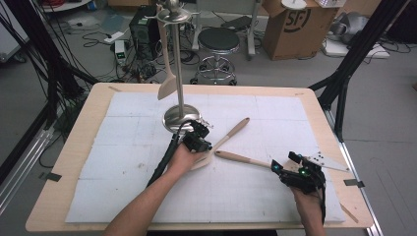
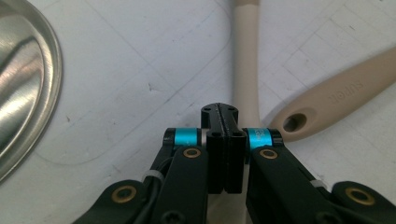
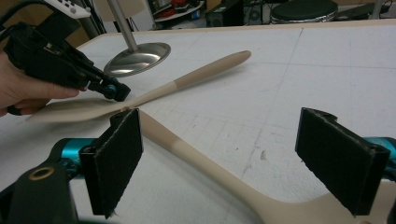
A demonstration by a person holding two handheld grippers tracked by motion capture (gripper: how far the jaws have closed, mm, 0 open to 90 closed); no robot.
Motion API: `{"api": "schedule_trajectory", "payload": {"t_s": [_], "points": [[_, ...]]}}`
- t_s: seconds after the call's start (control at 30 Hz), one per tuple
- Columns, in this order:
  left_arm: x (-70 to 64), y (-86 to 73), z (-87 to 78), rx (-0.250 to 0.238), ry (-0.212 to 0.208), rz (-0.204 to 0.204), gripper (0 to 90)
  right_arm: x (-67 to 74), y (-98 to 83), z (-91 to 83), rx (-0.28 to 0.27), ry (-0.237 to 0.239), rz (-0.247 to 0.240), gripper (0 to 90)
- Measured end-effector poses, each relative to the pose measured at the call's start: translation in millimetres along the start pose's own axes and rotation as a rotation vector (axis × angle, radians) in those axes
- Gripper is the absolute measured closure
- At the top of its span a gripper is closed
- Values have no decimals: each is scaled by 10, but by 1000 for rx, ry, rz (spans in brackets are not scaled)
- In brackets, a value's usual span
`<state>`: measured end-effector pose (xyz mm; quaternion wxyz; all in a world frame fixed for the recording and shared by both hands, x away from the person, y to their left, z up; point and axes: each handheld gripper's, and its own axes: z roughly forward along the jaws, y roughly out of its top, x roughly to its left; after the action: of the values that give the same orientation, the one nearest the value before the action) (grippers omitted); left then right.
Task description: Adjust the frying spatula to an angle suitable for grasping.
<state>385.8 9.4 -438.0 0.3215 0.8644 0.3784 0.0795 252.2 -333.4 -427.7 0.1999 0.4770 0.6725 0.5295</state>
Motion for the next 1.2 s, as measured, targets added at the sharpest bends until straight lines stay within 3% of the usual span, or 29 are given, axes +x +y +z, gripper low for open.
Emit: {"api": "schedule_trajectory", "payload": {"t_s": [0.2,0.3,0.47,0.83,0.97,1.07,1.2], "points": [[-56,31,-50,4,-16,29,897,-3,1,7,2,1,-9,142],[-64,46,-75,0,-49,27,897,0,2,8,2,2,-10,142],[-71,15,-147,24,-54,48,897,-1,0,5,0,2,-13,142],[-4,-277,-461,29,-107,31,897,51,-6,36,13,4,-28,142],[-35,-416,-465,43,-126,33,897,69,-14,45,21,7,-31,142],[-52,-514,-429,65,-110,41,894,72,-17,47,19,4,-37,142],[-50,-593,-458,30,-110,31,896,81,-19,41,18,5,-36,142]]}}
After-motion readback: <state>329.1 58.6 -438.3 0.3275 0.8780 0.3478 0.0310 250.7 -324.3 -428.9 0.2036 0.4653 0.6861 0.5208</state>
